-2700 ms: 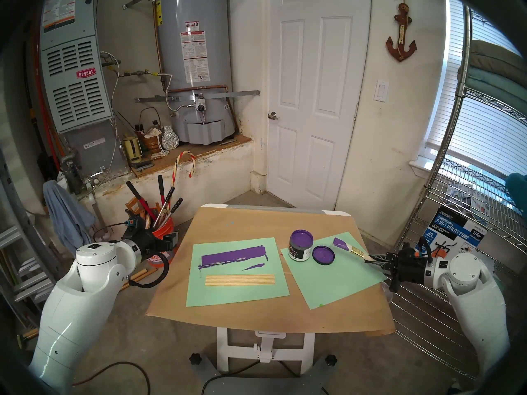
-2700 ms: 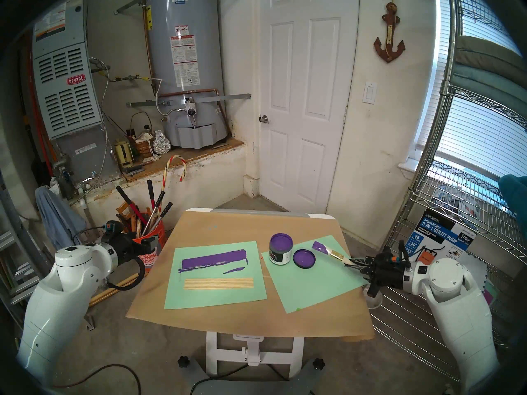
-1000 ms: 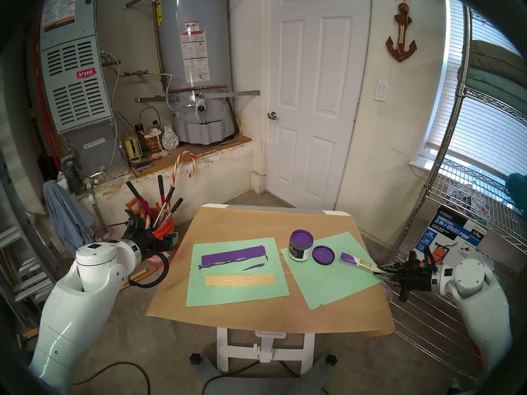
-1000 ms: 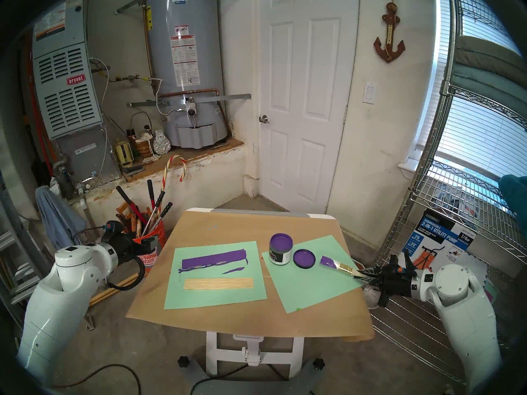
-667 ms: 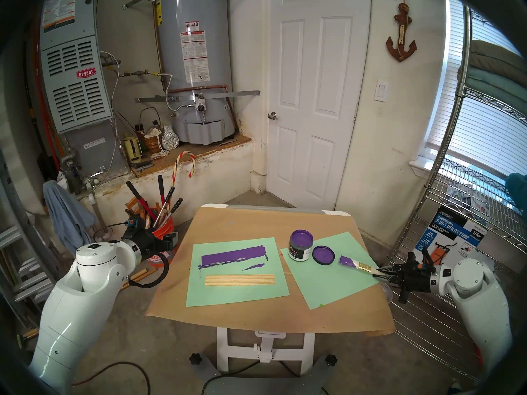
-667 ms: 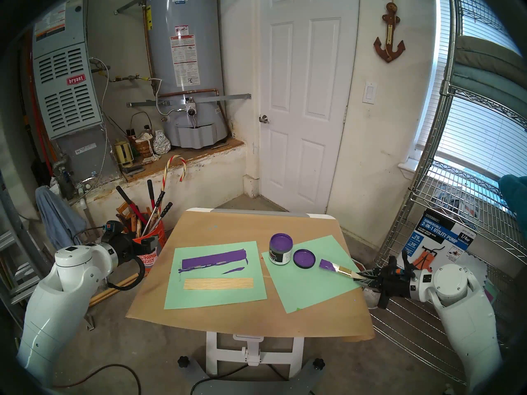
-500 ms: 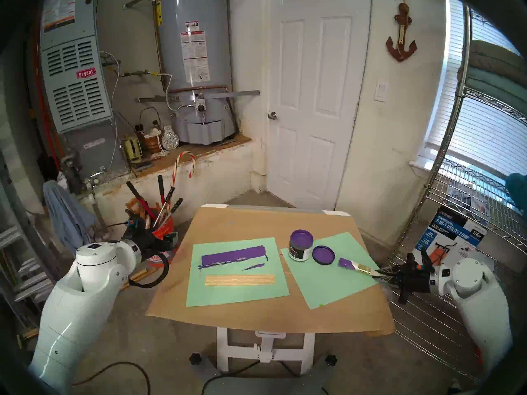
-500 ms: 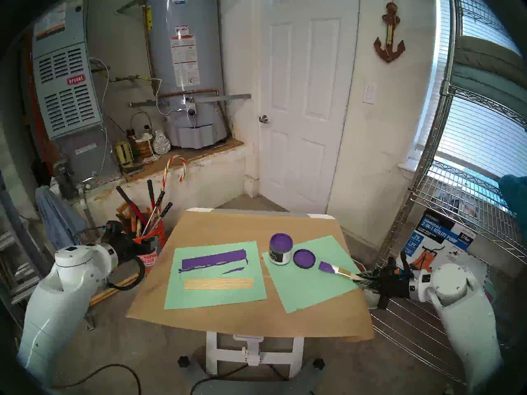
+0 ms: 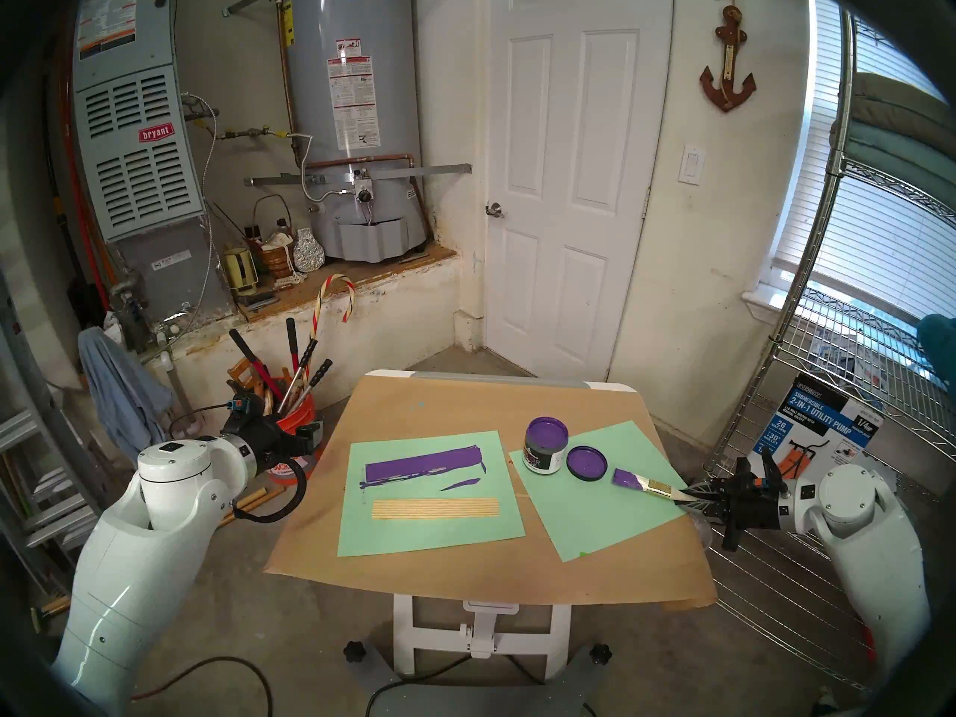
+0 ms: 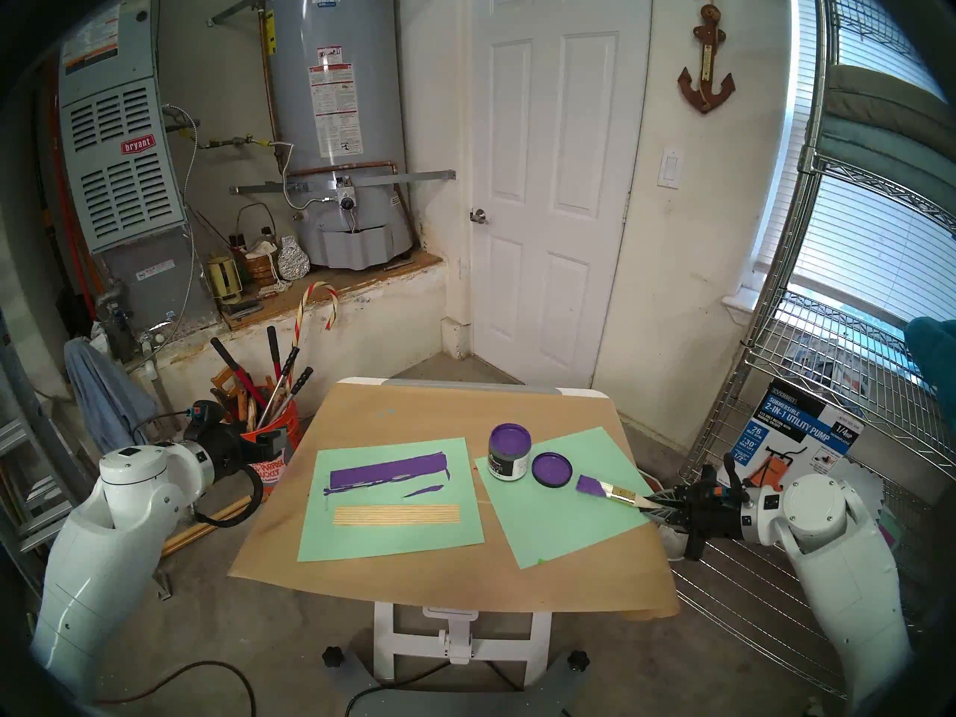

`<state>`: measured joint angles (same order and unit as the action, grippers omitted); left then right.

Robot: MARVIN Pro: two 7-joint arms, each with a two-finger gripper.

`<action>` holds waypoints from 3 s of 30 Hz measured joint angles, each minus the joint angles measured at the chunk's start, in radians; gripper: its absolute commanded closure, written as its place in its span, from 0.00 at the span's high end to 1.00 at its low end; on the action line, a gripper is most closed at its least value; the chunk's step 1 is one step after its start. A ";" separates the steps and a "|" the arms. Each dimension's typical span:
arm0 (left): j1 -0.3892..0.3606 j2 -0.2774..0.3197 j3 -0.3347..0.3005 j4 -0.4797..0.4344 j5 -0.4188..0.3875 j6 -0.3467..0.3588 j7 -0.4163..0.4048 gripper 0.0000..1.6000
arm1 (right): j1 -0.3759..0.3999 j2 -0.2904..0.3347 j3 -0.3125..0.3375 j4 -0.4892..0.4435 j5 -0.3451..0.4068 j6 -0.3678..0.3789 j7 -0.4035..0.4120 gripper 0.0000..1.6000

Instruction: Pick up brush, dip the brush into paint, and paint the wood

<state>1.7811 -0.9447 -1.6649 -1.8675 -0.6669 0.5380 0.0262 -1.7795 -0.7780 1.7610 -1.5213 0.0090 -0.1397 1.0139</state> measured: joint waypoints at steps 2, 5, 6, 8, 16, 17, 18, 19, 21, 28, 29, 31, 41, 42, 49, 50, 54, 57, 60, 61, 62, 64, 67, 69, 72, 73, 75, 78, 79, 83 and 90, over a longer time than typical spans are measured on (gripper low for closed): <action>0.000 0.000 0.000 0.000 0.000 0.000 0.000 1.00 | 0.000 0.000 0.000 0.000 0.001 0.003 0.001 0.36; 0.000 0.000 0.000 0.000 0.000 0.000 0.000 1.00 | 0.000 0.000 0.000 -0.001 0.001 0.005 0.003 0.37; 0.000 0.000 0.000 0.000 0.000 0.000 0.000 1.00 | 0.000 0.000 0.000 -0.001 0.001 0.005 0.003 0.39; 0.000 0.000 0.000 0.000 0.000 0.000 0.000 1.00 | 0.000 0.000 0.000 -0.001 0.000 0.005 0.003 0.42; 0.000 0.000 0.000 0.000 0.000 0.000 0.000 1.00 | -0.001 -0.001 0.000 -0.001 0.000 0.001 0.002 0.41; 0.000 0.000 0.000 0.000 0.000 0.000 0.000 1.00 | -0.001 -0.002 0.000 -0.001 0.000 0.000 0.002 0.41; 0.000 0.000 0.000 0.000 0.000 0.000 0.000 1.00 | -0.001 -0.002 0.000 -0.001 0.000 0.000 0.002 0.41; 0.000 0.000 0.000 0.000 0.000 0.000 0.000 1.00 | -0.001 -0.002 0.000 -0.001 0.000 0.000 0.002 0.42; 0.000 0.000 0.000 0.000 0.000 0.000 0.000 1.00 | -0.001 -0.002 0.000 -0.001 0.000 0.000 0.002 0.44; 0.000 0.000 0.000 0.000 0.000 0.000 0.000 1.00 | -0.001 -0.004 -0.001 -0.003 0.001 0.000 0.002 0.47; 0.000 0.000 0.000 0.000 0.000 0.000 0.000 1.00 | -0.001 -0.004 0.000 -0.004 0.001 0.000 0.002 0.47; 0.000 0.000 0.000 0.000 0.000 0.000 0.000 1.00 | -0.001 -0.005 0.000 -0.004 0.001 0.000 0.002 0.47; 0.000 0.000 0.000 0.000 0.000 0.000 0.000 1.00 | -0.002 -0.013 0.002 -0.008 0.001 -0.001 -0.002 0.61; 0.000 0.000 0.000 0.000 0.000 0.000 0.000 1.00 | -0.002 -0.014 0.002 -0.008 0.001 -0.002 -0.002 0.62; 0.000 0.000 0.000 0.000 0.000 0.000 0.000 1.00 | -0.002 -0.018 0.002 -0.009 0.001 -0.003 -0.003 0.62; 0.000 0.000 0.000 0.000 0.000 0.000 0.000 1.00 | -0.002 -0.018 0.002 -0.009 0.001 -0.003 -0.003 0.62; 0.000 0.000 0.000 0.000 0.000 0.000 0.000 1.00 | -0.002 -0.020 0.002 -0.009 0.001 -0.002 -0.003 0.62; 0.000 0.000 0.000 0.000 0.000 0.000 0.000 1.00 | -0.002 -0.022 0.004 -0.009 0.006 0.004 0.000 0.65; 0.000 0.000 0.000 0.000 0.000 0.000 0.000 1.00 | 0.000 -0.024 0.010 -0.010 0.020 0.030 0.012 0.65; 0.000 0.000 0.000 0.000 0.000 0.000 0.000 1.00 | 0.000 -0.025 0.011 -0.011 0.023 0.036 0.014 0.67; 0.000 0.000 0.000 0.000 0.000 0.000 0.000 1.00 | 0.001 -0.026 0.013 -0.011 0.029 0.049 0.020 0.67; 0.000 0.000 0.000 0.000 0.000 0.000 0.000 1.00 | 0.002 -0.028 0.017 -0.013 0.038 0.066 0.028 0.68; 0.000 0.000 0.000 0.000 0.000 0.000 0.000 1.00 | 0.005 -0.032 0.020 -0.015 0.050 0.087 0.038 0.68; 0.000 0.000 0.000 0.000 0.000 0.000 0.000 1.00 | 0.006 -0.035 0.023 -0.019 0.054 0.095 0.042 0.68; 0.000 0.000 0.000 0.000 0.000 0.000 0.000 1.00 | 0.005 -0.045 0.030 -0.029 0.064 0.109 0.046 0.69; 0.000 0.000 0.000 0.000 0.000 0.000 0.000 1.00 | 0.005 -0.047 0.033 -0.031 0.067 0.112 0.047 0.69; 0.000 0.000 0.000 0.000 0.000 0.000 0.000 1.00 | 0.005 -0.055 0.040 -0.035 0.077 0.122 0.047 0.72; 0.000 0.000 0.000 0.000 0.000 0.000 0.000 1.00 | 0.009 -0.078 0.068 -0.040 0.123 0.155 0.045 1.00; 0.000 0.000 0.000 0.000 0.000 0.000 0.000 1.00 | 0.010 -0.086 0.080 -0.041 0.143 0.168 0.043 1.00; 0.000 0.000 0.001 0.001 0.000 0.000 0.000 1.00 | 0.014 -0.119 0.140 -0.044 0.247 0.233 0.033 1.00; 0.000 0.000 0.001 0.002 0.000 0.000 0.000 1.00 | -0.021 -0.166 0.286 -0.067 0.449 0.372 0.013 1.00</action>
<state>1.7807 -0.9445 -1.6635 -1.8656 -0.6665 0.5378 0.0258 -1.8006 -0.9442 2.0465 -1.5887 0.4582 0.2324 1.0269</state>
